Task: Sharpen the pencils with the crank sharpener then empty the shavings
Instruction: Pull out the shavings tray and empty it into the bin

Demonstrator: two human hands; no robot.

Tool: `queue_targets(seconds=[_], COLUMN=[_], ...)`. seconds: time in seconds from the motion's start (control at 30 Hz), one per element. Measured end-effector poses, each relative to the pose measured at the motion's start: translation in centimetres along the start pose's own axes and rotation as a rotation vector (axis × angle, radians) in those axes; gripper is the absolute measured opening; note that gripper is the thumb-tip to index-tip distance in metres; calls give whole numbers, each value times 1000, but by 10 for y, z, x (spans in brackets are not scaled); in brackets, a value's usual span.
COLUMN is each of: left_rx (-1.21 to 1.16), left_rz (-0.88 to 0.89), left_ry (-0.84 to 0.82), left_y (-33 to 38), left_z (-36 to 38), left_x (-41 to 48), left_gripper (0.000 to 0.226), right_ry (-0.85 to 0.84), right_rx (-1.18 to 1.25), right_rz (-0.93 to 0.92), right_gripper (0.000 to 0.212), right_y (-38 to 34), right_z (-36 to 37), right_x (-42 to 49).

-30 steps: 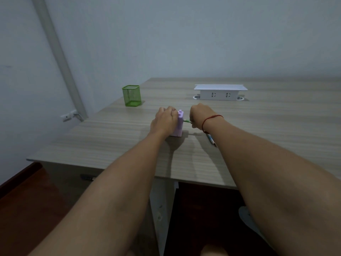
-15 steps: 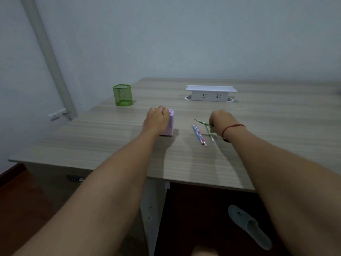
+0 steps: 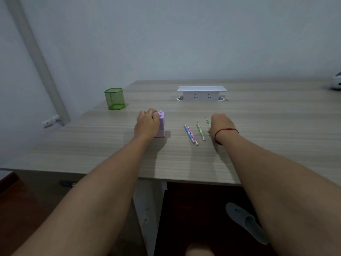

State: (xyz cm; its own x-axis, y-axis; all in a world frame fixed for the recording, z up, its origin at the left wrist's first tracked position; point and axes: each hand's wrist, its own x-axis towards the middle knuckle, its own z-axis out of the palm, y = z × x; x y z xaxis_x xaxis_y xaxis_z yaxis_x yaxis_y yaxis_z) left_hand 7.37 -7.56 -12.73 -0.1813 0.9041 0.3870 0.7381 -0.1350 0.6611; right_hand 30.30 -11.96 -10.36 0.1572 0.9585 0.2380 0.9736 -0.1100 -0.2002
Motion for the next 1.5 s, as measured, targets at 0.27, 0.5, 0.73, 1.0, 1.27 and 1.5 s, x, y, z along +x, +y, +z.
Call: queue_targets(seconds=[0.27,0.5,0.73,1.0,1.27,1.5], left_rx=[-21,-36,-18,-15,-29,-14], left_rz=[-9,0,25,54,60,65], left_ry=[1,-10,-86,-113,-87,-82], left_y=[2,1,0,0,-1,-1], left_z=[0,-1,-6,-11,-11,-12], left_x=[1,1,2,1,0,-1], left_gripper=[37,38,56,52,29,31], right_ry=[-16,38,-285,-290,-386,-409], right_rx=[-90,47,388,553,553,499], right_rz=[10,-100,-271,-248,-202,-139], right_gripper=[26,29,81,49,44,38], right_y=[-5,-31,-73,-107,-107,-93], right_z=[7,3,21,43,41,26], right_x=[-2,9,12,14,17,17])
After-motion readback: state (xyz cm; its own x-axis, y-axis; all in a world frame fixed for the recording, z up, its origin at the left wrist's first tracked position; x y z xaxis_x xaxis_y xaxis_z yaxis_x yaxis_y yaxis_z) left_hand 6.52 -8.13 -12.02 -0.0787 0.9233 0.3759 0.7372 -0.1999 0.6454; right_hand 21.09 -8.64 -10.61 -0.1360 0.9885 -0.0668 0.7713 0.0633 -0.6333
